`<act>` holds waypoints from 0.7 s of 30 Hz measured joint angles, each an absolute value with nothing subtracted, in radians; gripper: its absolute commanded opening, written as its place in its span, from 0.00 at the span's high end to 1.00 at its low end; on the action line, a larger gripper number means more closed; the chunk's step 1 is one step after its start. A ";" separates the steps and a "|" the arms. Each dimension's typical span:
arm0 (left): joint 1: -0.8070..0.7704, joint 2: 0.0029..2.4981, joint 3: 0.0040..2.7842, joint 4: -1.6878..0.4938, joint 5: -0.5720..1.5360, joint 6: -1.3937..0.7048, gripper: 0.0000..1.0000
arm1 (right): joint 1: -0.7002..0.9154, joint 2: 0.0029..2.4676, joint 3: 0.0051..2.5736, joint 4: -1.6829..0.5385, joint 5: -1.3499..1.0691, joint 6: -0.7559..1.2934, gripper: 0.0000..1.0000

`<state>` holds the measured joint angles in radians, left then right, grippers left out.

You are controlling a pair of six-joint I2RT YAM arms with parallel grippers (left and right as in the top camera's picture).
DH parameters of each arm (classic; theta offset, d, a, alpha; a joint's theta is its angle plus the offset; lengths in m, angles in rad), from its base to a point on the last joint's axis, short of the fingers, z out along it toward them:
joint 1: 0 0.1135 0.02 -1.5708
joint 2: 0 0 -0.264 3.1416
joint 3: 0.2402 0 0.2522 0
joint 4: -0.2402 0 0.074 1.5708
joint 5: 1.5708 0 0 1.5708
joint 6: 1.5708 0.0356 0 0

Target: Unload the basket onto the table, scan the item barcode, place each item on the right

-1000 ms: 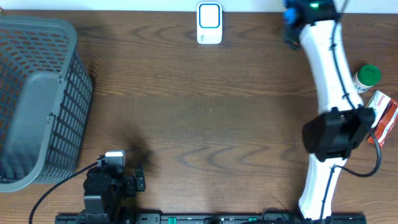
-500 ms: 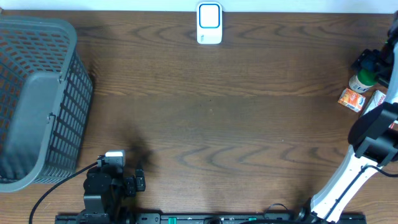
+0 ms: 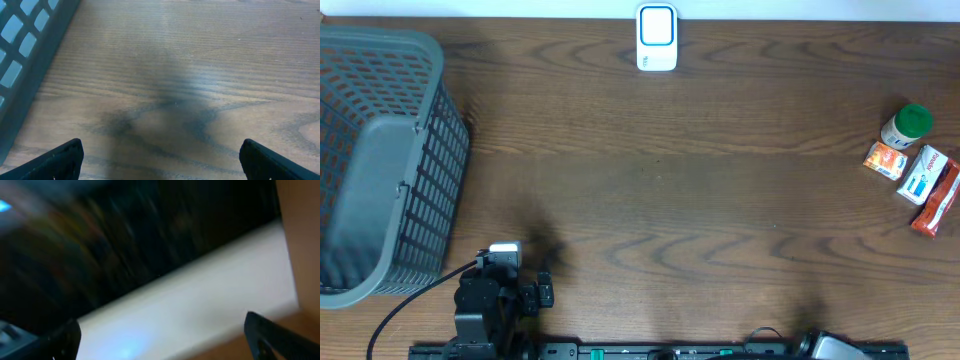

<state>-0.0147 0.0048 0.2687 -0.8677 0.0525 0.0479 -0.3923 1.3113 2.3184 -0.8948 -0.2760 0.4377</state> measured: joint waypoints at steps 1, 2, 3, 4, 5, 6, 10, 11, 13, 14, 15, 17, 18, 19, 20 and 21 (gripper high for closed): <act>-0.015 0.005 0.269 -0.868 0.052 0.048 0.01 | -0.392 1.270 2.323 -0.886 -0.278 0.428 0.01; -0.015 0.005 0.269 -0.868 0.050 0.048 0.01 | -0.392 1.241 2.325 -0.887 -0.280 0.424 0.01; -0.015 0.005 0.269 -0.868 0.046 0.048 0.01 | -0.392 1.203 2.325 -0.897 -0.281 0.414 0.01; -0.015 0.005 0.269 -0.868 0.044 0.048 0.01 | -0.392 1.186 2.325 -0.904 -0.281 0.410 0.01; -0.015 0.005 0.269 -0.868 0.042 0.048 0.01 | -0.392 1.171 2.323 -0.918 -0.282 0.408 0.01; -0.015 0.005 0.269 -0.868 0.039 0.048 0.01 | -0.392 1.162 2.320 -0.931 -0.282 0.405 0.01; -0.015 0.005 0.269 -0.868 0.038 0.048 0.01 | -0.343 1.142 2.287 -0.950 -0.284 0.401 0.01; -0.015 0.005 0.269 -0.868 0.037 0.048 0.01 | -0.326 1.137 2.281 -0.939 -0.287 0.400 0.01; -0.015 0.005 0.269 -0.868 0.036 0.048 0.01 | -0.266 1.120 2.266 -0.899 -0.284 0.389 0.01; -0.015 0.005 0.269 -0.868 0.035 0.048 0.01 | -0.230 1.109 2.252 -0.881 -0.286 0.377 0.01; -0.015 0.005 0.269 -0.868 0.034 0.048 0.01 | -0.202 1.100 2.239 -0.875 -0.285 0.364 0.01; -0.015 0.005 0.269 -0.868 0.032 0.048 0.01 | -0.145 1.076 2.194 -0.875 -0.287 0.332 0.01; -0.015 0.005 0.269 -0.868 0.030 0.048 0.01 | -0.090 1.046 2.114 -0.850 -0.280 0.311 0.01; -0.015 0.005 0.269 -0.868 0.027 0.048 0.01 | -0.065 1.025 2.052 -0.826 -0.271 0.301 0.01; -0.015 0.005 0.269 -0.868 0.027 0.048 0.01 | -0.039 1.007 2.000 -0.805 -0.262 0.291 0.01; -0.015 0.005 0.269 -0.868 0.026 0.048 0.01 | -0.013 0.984 1.931 -0.781 -0.249 0.277 0.01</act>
<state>-0.0147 0.0048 0.2687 -0.8677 0.0261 0.0479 -0.0128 0.9840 1.9308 -0.7815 -0.2485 0.2768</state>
